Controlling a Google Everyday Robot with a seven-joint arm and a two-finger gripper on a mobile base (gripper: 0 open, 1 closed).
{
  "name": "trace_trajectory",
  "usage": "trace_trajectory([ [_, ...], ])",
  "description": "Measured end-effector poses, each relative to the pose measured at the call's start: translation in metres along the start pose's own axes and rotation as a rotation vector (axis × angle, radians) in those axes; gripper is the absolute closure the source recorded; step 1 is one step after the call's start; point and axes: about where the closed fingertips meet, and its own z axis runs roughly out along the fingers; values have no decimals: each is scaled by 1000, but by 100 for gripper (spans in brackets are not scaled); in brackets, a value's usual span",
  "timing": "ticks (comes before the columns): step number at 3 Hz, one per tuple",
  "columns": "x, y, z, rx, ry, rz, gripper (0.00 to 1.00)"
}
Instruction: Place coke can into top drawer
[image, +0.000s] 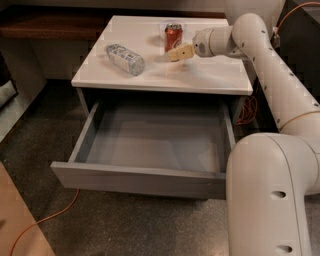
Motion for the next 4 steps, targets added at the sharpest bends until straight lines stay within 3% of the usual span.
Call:
trace_trajectory([
  [2, -4, 1, 31, -35, -46, 23, 3],
  [4, -12, -6, 32, -27, -72, 36, 49],
])
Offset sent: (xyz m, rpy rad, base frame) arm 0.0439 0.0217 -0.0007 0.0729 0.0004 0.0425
